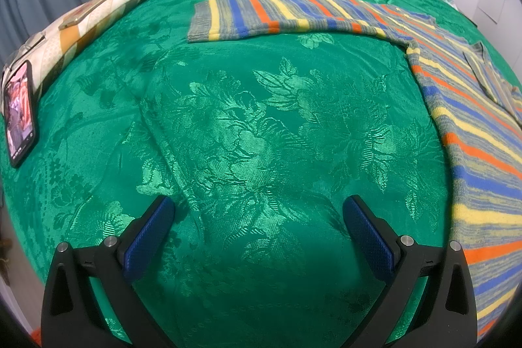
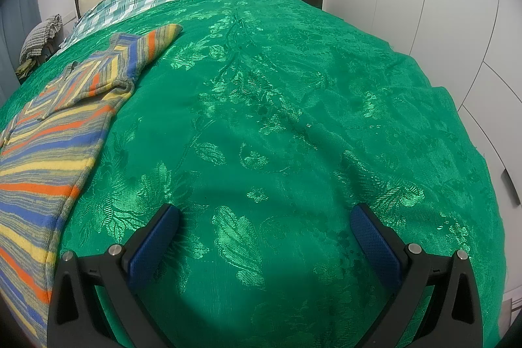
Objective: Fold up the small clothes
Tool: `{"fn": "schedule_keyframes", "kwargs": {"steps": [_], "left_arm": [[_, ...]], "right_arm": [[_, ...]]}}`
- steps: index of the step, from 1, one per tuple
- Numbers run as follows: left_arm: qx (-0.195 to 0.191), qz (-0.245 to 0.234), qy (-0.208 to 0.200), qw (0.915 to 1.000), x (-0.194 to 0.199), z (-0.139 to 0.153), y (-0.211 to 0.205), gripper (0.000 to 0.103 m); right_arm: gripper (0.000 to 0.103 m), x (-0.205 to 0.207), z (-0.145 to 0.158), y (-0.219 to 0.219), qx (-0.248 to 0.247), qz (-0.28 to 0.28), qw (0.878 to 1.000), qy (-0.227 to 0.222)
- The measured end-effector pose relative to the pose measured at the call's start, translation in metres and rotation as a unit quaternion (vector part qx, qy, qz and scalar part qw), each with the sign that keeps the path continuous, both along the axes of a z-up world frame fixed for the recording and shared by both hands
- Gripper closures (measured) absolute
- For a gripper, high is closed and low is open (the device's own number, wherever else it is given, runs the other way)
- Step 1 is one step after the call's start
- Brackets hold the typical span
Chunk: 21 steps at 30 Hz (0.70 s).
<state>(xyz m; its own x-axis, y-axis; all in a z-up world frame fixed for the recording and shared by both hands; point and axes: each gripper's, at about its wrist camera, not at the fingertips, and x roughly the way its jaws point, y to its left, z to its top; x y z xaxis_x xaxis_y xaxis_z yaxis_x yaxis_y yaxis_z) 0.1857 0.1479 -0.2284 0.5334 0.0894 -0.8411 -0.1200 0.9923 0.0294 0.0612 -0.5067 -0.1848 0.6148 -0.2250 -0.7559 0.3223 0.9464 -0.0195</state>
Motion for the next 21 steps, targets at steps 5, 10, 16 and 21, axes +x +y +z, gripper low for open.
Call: {"fn": "schedule_keyframes", "kwargs": {"steps": [5, 10, 16, 21], "left_arm": [[0.000, 0.000, 0.000, 1.0000, 0.000, 0.000, 0.000, 0.000], [0.000, 0.000, 0.000, 1.0000, 0.000, 0.000, 0.000, 0.000], [-0.001, 0.000, 0.000, 1.0000, 0.000, 0.000, 0.000, 0.000], [-0.082, -0.009, 0.017, 0.9964, 0.004, 0.029, 0.022, 0.001]], "right_arm": [[0.000, 0.000, 0.000, 0.000, 0.000, 0.000, 1.000, 0.000], [0.000, 0.000, 0.000, 0.000, 0.000, 0.000, 1.000, 0.000], [0.000, 0.000, 0.000, 0.000, 0.000, 0.000, 1.000, 0.000], [0.000, 0.000, 0.000, 0.000, -0.001, 0.000, 1.000, 0.000]]}}
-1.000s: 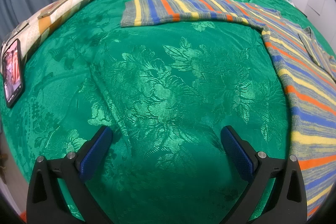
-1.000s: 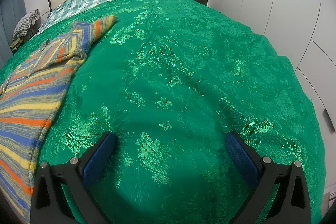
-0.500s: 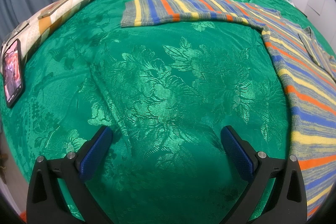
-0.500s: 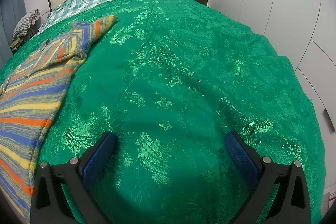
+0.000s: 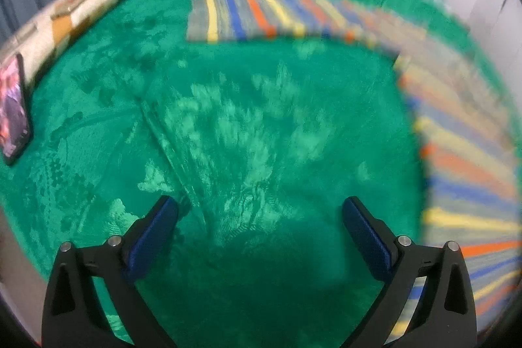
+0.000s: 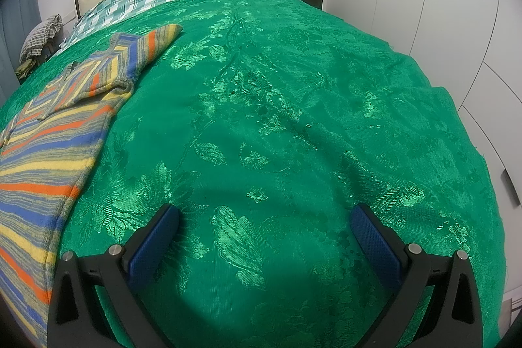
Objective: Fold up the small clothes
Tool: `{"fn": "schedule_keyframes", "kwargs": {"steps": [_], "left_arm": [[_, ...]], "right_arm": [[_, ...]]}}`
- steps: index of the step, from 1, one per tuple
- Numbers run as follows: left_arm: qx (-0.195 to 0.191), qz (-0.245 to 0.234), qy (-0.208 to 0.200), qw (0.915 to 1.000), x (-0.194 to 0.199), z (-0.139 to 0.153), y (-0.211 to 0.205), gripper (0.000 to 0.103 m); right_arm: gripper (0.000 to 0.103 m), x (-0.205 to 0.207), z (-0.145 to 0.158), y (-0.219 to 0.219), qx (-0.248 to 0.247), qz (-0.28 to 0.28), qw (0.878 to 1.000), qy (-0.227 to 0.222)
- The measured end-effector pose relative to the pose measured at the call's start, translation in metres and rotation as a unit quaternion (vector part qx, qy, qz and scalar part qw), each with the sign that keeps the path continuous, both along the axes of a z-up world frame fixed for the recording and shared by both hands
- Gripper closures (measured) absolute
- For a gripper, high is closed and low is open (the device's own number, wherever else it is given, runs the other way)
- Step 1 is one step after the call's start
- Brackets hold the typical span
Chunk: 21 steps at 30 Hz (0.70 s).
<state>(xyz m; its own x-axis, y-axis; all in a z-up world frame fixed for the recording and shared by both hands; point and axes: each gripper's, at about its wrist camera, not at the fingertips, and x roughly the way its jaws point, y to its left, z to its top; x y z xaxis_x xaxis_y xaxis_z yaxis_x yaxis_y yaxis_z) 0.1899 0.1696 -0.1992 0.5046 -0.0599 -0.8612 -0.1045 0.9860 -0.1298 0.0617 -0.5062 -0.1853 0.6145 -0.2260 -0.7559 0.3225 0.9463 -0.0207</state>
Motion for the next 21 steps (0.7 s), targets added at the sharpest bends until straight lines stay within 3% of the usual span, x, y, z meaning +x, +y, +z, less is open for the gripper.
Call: {"fn": "schedule_keyframes", "kwargs": {"steps": [2, 4, 6, 9, 14, 16, 17, 18, 21], "left_arm": [[-0.076, 0.029, -0.028, 0.9963, 0.011, 0.024, 0.033, 0.001], [-0.124, 0.050, -0.035, 0.9905, 0.034, 0.034, 0.061, 0.001], [-0.146, 0.077, -0.042, 0.9853, 0.067, 0.039, 0.088, 0.001], [-0.121, 0.095, -0.018, 0.9879, 0.133, 0.027, 0.113, 0.002], [-0.089, 0.124, 0.035, 0.9877, 0.190, -0.009, 0.119, 0.007], [-0.066, 0.103, 0.027, 0.9921, 0.199, -0.009, 0.106, 0.037], [-0.054, 0.090, 0.028, 0.9941, 0.202, -0.007, 0.100, 0.088], [-0.047, 0.068, 0.042, 0.9957, 0.209, -0.007, 0.090, 0.100], [-0.012, 0.040, 0.029, 0.9987, 0.217, 0.020, 0.070, 0.101]], "right_arm": [[0.000, 0.000, 0.000, 0.000, 0.000, 0.000, 1.000, 0.000], [0.000, 0.000, 0.000, 0.000, 0.000, 0.000, 1.000, 0.000], [0.000, 0.000, 0.000, 0.000, 0.000, 0.000, 1.000, 0.000], [0.000, 0.000, 0.000, 0.000, -0.001, 0.000, 1.000, 0.000], [0.000, 0.000, 0.000, 0.000, -0.002, 0.000, 1.000, 0.001], [0.000, 0.001, 0.001, 0.000, -0.003, 0.000, 1.000, 0.002], [0.000, 0.001, 0.001, 0.000, -0.005, 0.000, 1.000, 0.002], [0.000, 0.002, 0.001, -0.001, -0.005, 0.001, 1.000, 0.002], [0.000, 0.003, 0.002, -0.001, -0.006, 0.001, 1.000, 0.002]]}}
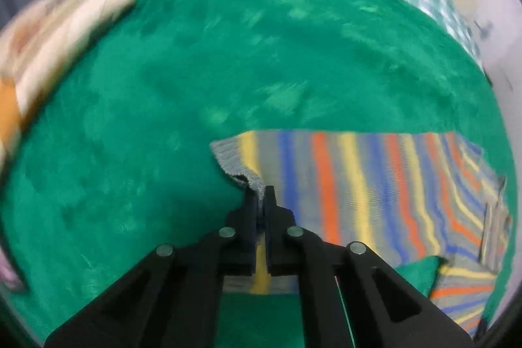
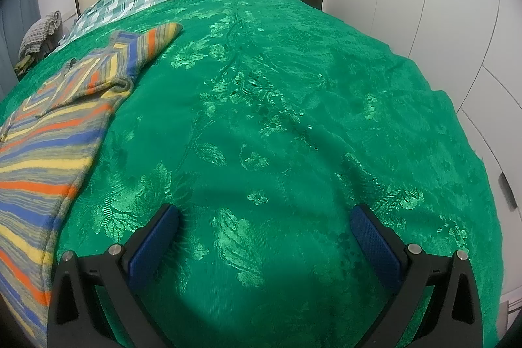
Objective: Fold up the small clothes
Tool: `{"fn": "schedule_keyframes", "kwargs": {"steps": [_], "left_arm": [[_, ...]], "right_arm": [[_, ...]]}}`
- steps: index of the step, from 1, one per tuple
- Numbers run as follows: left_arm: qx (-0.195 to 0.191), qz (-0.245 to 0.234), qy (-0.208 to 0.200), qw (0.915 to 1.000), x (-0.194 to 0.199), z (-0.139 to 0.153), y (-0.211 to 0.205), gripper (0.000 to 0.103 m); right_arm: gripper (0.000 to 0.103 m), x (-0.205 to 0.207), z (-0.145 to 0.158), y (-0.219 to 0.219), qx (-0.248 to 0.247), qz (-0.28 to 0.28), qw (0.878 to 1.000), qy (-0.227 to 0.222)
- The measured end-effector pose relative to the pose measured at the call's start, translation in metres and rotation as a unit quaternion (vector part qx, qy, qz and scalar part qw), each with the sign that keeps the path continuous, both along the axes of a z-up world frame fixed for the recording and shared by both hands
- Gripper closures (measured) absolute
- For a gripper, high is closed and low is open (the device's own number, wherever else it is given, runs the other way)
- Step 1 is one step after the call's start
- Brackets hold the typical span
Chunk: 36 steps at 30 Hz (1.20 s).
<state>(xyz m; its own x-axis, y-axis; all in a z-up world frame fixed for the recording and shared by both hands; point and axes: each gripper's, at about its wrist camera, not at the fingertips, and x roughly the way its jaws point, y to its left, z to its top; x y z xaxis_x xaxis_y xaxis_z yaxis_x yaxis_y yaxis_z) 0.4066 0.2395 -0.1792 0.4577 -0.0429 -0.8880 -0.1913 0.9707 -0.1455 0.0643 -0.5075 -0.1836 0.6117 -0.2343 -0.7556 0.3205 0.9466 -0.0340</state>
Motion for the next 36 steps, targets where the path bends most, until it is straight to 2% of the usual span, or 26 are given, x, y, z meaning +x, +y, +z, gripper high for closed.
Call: {"fn": "schedule_keyframes", "kwargs": {"steps": [4, 5, 7, 9, 13, 15, 16, 17, 18, 19, 22, 24, 26, 27, 31, 33, 36], "left_arm": [[0.013, -0.072, -0.058, 0.9957, 0.001, 0.071, -0.052, 0.102], [0.012, -0.102, -0.074, 0.9920, 0.001, 0.095, -0.076, 0.102], [0.010, -0.147, -0.095, 0.9844, -0.004, 0.121, -0.115, 0.102], [0.002, -0.205, -0.114, 0.9722, -0.008, 0.146, -0.169, 0.102], [-0.030, -0.280, -0.125, 0.9514, -0.019, 0.154, -0.255, 0.102], [-0.057, -0.317, -0.116, 0.9396, -0.025, 0.137, -0.301, 0.097], [-0.069, -0.325, -0.109, 0.9368, -0.031, 0.130, -0.312, 0.090], [-0.090, -0.337, -0.091, 0.9326, -0.033, 0.112, -0.330, 0.061], [-0.098, -0.338, -0.076, 0.9329, -0.036, 0.099, -0.340, 0.028], [-0.101, -0.337, -0.069, 0.9336, -0.043, 0.088, -0.347, 0.023], [-0.106, -0.348, -0.051, 0.9302, -0.075, 0.067, -0.349, 0.022], [-0.107, -0.343, -0.051, 0.9319, -0.097, 0.063, -0.326, 0.022], [-0.091, -0.327, -0.056, 0.9390, -0.116, 0.059, -0.292, 0.018], [-0.069, -0.307, -0.062, 0.9472, -0.126, 0.056, -0.262, 0.015], [0.005, -0.218, -0.067, 0.9738, -0.145, 0.041, -0.177, 0.013], [0.041, -0.164, -0.068, 0.9832, -0.152, 0.032, -0.134, 0.013], [0.064, -0.101, -0.079, 0.9897, -0.155, 0.019, -0.089, 0.009]], "right_arm": [[0.000, 0.000, 0.000, 0.000, 0.000, 0.000, 1.000, 0.000], [0.000, 0.000, 0.000, 0.000, 0.000, 0.000, 1.000, 0.000], [0.000, 0.000, 0.000, 0.000, 0.000, 0.000, 1.000, 0.000], [0.000, 0.000, 0.000, 0.000, 0.000, 0.000, 1.000, 0.000], [0.000, 0.000, 0.000, 0.000, 0.000, 0.000, 1.000, 0.000], [0.000, 0.000, 0.000, 0.000, 0.000, 0.000, 1.000, 0.000], [0.000, 0.000, 0.000, 0.000, 0.000, 0.000, 1.000, 0.000], [0.000, 0.000, 0.000, 0.000, 0.000, 0.000, 1.000, 0.000], [0.000, 0.000, 0.000, 0.000, 0.000, 0.000, 1.000, 0.000], [0.000, 0.000, 0.000, 0.001, 0.000, 0.000, 1.000, 0.000], [0.000, 0.000, 0.000, 0.001, 0.000, 0.000, 1.000, 0.000], [0.000, 0.000, 0.000, 0.000, 0.000, 0.000, 1.000, 0.000], [0.000, 0.000, 0.000, 0.000, 0.000, 0.001, 1.000, 0.000], [0.000, 0.000, 0.000, -0.001, 0.000, 0.001, 1.000, 0.000], [0.000, 0.000, 0.000, 0.000, 0.000, 0.001, 1.000, 0.000], [0.000, 0.000, 0.000, 0.000, -0.001, 0.001, 1.000, 0.000], [0.000, 0.000, 0.000, 0.000, -0.001, 0.001, 1.000, 0.000]]}}
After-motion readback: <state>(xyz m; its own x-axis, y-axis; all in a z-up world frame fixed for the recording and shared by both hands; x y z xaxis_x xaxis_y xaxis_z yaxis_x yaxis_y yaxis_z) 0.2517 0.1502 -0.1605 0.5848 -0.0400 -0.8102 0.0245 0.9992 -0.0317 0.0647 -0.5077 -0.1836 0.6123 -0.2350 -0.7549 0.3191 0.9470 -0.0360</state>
